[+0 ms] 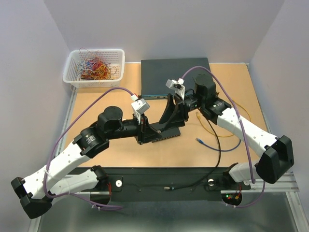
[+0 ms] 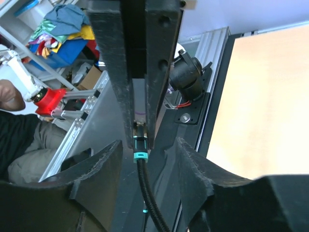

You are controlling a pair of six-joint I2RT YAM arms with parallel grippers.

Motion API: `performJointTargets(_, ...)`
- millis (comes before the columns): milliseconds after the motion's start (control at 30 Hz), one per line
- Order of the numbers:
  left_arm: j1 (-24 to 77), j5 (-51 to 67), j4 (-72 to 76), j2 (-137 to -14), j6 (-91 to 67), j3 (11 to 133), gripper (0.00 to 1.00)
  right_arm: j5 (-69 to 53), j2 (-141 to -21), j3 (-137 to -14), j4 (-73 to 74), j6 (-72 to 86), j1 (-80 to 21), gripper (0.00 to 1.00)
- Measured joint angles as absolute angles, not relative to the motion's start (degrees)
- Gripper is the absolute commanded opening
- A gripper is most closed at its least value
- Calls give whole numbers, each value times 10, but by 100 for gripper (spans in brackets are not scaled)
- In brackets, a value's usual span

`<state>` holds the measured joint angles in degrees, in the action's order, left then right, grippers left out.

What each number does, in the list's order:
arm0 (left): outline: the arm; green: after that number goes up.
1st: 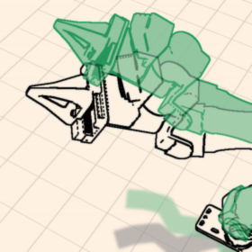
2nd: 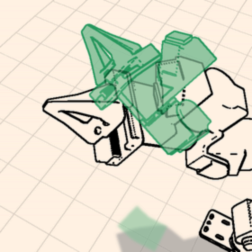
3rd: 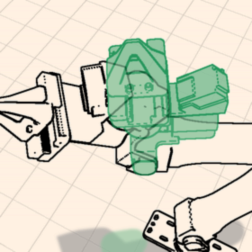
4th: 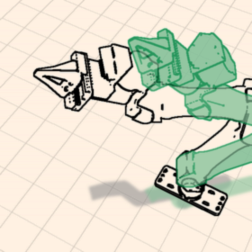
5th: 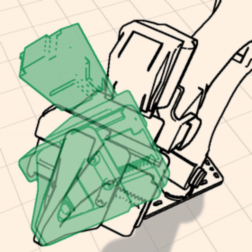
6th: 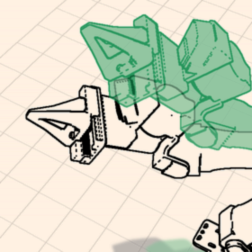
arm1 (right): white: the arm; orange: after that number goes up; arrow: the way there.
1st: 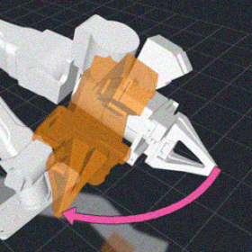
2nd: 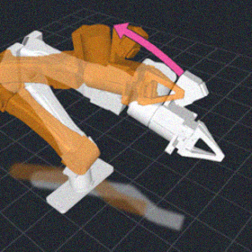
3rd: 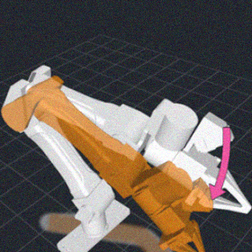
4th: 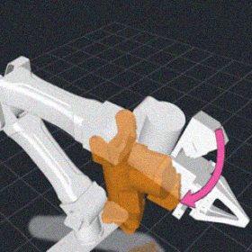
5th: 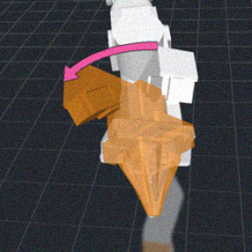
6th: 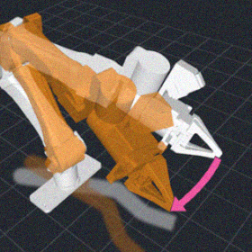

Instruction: Insert the plug into the switch port

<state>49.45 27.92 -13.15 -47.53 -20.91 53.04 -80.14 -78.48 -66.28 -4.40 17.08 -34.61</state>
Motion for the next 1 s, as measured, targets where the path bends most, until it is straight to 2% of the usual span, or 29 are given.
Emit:
performJointTargets(233,495,262,-163,-483,-192,546,0,-785,-786,-646,-44,171,-350,44)
performJointTargets(400,496,234,-177,-483,-180,553,0,-777,-786,-638,-45,172,-354,43)
performJointTargets(633,498,209,-182,-484,-170,553,0,-760,-786,-629,-48,173,-372,30)
performJointTargets(867,500,194,-190,-487,-163,554,0,-748,-794,-628,-47,176,-374,8)
performJointTargets(1000,502,185,-192,-487,-159,554,0,-742,-794,-628,-47,175,-375,7)
